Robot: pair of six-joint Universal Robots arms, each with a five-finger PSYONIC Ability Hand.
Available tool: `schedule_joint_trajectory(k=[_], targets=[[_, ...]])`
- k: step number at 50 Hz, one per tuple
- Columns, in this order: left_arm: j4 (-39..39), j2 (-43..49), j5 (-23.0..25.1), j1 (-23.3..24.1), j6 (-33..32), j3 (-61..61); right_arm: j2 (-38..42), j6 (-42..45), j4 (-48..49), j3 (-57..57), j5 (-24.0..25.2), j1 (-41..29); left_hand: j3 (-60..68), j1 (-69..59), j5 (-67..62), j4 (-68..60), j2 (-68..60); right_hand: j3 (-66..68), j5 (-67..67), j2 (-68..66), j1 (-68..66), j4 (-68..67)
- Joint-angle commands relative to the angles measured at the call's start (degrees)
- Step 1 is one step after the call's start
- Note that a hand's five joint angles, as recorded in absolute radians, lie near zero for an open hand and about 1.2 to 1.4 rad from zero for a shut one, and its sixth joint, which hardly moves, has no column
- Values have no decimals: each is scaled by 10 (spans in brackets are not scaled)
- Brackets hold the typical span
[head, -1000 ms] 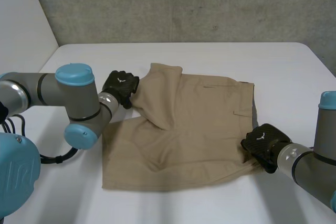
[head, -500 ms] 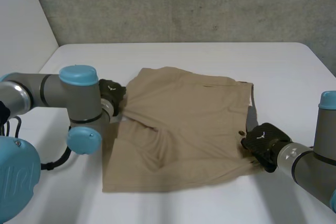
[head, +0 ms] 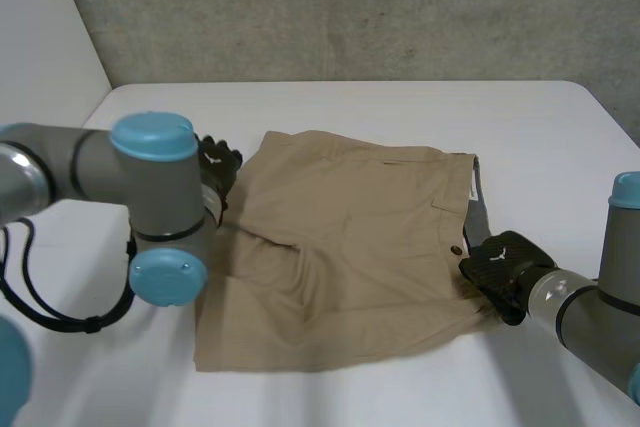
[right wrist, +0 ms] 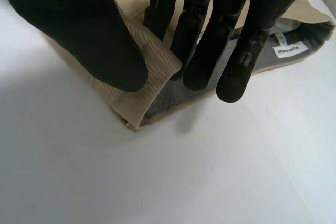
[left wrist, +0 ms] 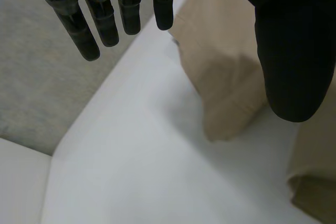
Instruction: Fold the shorts.
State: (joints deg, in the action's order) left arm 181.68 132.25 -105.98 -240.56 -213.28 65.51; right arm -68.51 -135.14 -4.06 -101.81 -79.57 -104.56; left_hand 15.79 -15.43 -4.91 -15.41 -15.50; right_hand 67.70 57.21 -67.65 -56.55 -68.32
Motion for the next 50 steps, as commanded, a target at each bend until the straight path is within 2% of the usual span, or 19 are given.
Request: schedule_joint_trajectory(k=[1,5,9,13,17,27,32,37,50], targets=[[-18,-138,2,-2,37,117,-1,-34,5,4,1,-1,32,-35,-40,-35,-35,123,128,-123,-234,-117],[-33,-227,10,6,79,211,-1,-38,5,4,1,-2,79,-82,-88,-83,-82,123,128,-123,-234,-117],[-45,-309,60,36,124,323,-1,-39,14,2,-1,-2,206,-210,-215,-210,-209,123,128,-123,-234,-117],[-46,-356,94,49,150,399,-1,-52,33,0,-3,-1,267,-271,-276,-271,-270,123,128,-123,-234,-117],[-45,-381,100,50,163,455,-1,-81,36,3,-3,0,292,-296,-301,-296,-295,123,128,-123,-234,-117],[-28,-384,102,46,167,518,-2,-87,34,0,-3,-3,279,-283,-288,-283,-282,123,128,-123,-234,-117],[10,-379,101,44,167,529,-3,-87,34,-1,-2,-4,272,-276,-281,-276,-275,123,128,-123,-234,-117],[46,-358,99,44,166,533,-4,-87,34,-2,-3,-5,271,-274,-279,-274,-274,123,128,-123,-234,-117],[72,-304,99,44,161,531,-7,-87,35,-4,-2,-5,274,-278,-283,-278,-277,123,128,-123,-234,-117]])
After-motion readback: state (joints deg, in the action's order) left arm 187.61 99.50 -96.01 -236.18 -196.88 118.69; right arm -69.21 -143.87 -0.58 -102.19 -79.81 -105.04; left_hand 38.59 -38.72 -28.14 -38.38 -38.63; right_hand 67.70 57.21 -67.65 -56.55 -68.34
